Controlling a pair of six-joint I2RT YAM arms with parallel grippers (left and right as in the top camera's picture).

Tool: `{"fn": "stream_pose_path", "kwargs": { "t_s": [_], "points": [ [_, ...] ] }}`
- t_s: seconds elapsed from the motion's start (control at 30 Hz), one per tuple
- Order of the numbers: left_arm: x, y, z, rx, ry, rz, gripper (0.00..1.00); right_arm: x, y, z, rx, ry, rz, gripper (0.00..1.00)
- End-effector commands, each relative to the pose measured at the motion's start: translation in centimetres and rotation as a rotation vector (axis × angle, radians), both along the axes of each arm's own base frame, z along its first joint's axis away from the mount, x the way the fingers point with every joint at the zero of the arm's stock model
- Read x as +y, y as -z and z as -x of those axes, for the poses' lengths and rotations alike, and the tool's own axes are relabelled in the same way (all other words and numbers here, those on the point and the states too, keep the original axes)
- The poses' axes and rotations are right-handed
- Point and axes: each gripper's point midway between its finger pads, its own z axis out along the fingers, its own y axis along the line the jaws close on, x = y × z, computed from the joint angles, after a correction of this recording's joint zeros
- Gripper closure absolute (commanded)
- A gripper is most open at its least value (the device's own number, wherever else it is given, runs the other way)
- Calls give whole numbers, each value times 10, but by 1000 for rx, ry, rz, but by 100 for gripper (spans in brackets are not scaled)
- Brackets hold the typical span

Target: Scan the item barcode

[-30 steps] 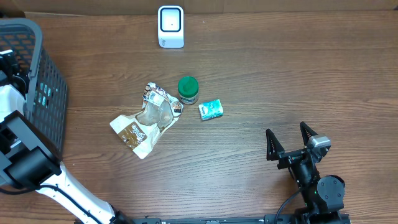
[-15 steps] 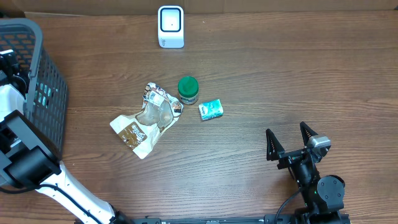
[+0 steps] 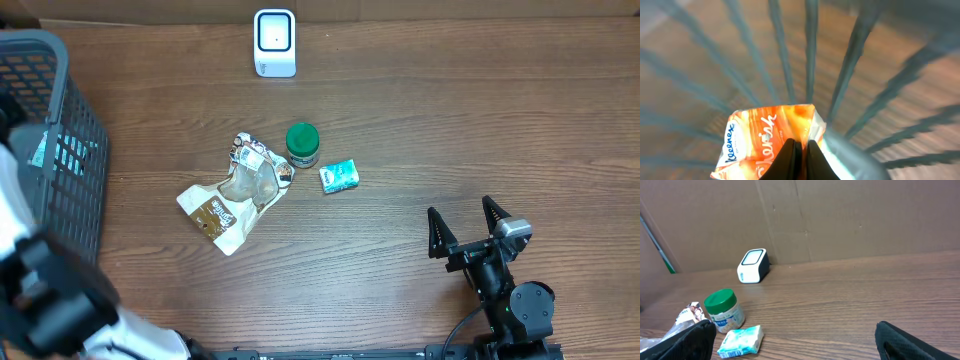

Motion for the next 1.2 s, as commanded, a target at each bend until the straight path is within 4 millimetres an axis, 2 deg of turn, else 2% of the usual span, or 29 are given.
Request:
{"fn": "stream_pose_path", "kwargs": {
  "t_s": [0.0, 0.1, 0.2, 0.3, 0.37, 0.4, 0.47, 0.5, 0.7, 0.8, 0.93, 1.0, 1.03, 1.17],
  "points": [
    [-33, -97, 35, -167, -49, -17, 96, 1, 2, 0, -1, -4, -3, 0],
    [-62, -120, 55, -200, -49, 34, 96, 1, 2, 0, -1, -4, -3, 0],
    [-103, -131, 66, -209, 22, 105, 96, 1, 2, 0, -1, -4, -3, 0],
    [-149, -131, 68, -199, 139, 204, 96, 1, 2, 0, -1, -4, -3, 0],
    [-187, -123, 66, -161, 239, 278, 96, 1, 2, 0, -1, -4, -3, 0],
    [-203, -117, 65, -135, 279, 308, 96, 1, 2, 0, -1, -4, -3, 0],
    [-264, -92, 65, 4, 422, 376, 96, 1, 2, 0, -1, -4, -3, 0],
    [-282, -85, 66, 47, 480, 374, 96, 1, 2, 0, -1, -4, -3, 0],
    [-361, -56, 72, 234, 673, 341, 96, 1, 2, 0, -1, -4, -3, 0],
    [-398, -36, 80, 336, 761, 323, 96, 1, 2, 0, -1, -4, -3, 0],
    [-445, 2, 91, 471, 874, 322, 96, 1, 2, 0, -1, -4, -3, 0],
    [-467, 27, 97, 540, 921, 318, 96, 1, 2, 0, -1, -4, -3, 0],
    [-483, 50, 101, 593, 929, 318, 96, 1, 2, 0, -1, -3, -3, 0],
    [-513, 93, 113, 696, 963, 317, 96, 1, 2, 0, -1, -4, -3, 0]
  ]
}}
